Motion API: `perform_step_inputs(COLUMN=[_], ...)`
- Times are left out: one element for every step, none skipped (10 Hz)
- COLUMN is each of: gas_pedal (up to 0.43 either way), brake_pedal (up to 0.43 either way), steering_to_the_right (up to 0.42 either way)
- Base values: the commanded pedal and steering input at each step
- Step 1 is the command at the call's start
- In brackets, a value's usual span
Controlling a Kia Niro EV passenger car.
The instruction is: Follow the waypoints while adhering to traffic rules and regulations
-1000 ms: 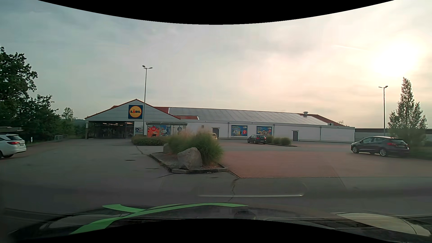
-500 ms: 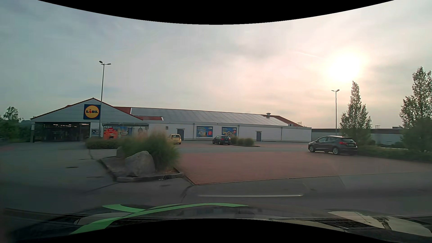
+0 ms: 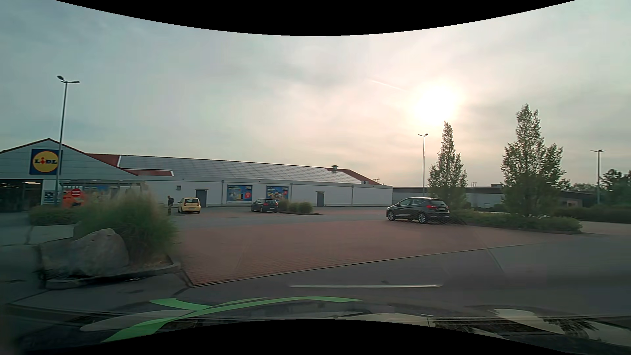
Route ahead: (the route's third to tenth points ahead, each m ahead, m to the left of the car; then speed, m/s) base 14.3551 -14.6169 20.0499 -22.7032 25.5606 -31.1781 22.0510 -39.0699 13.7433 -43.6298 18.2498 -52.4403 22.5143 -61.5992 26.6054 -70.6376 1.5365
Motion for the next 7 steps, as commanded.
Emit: perform_step_inputs(gas_pedal=[0.000, 0.039, 0.059, 0.059, 0.067, 0.087, 0.087], brake_pedal=[0.000, 0.000, 0.000, 0.000, 0.000, 0.000, 0.000], steering_to_the_right=[0.966, 0.966, 0.966, 0.966, 0.966, 0.966, 0.966])
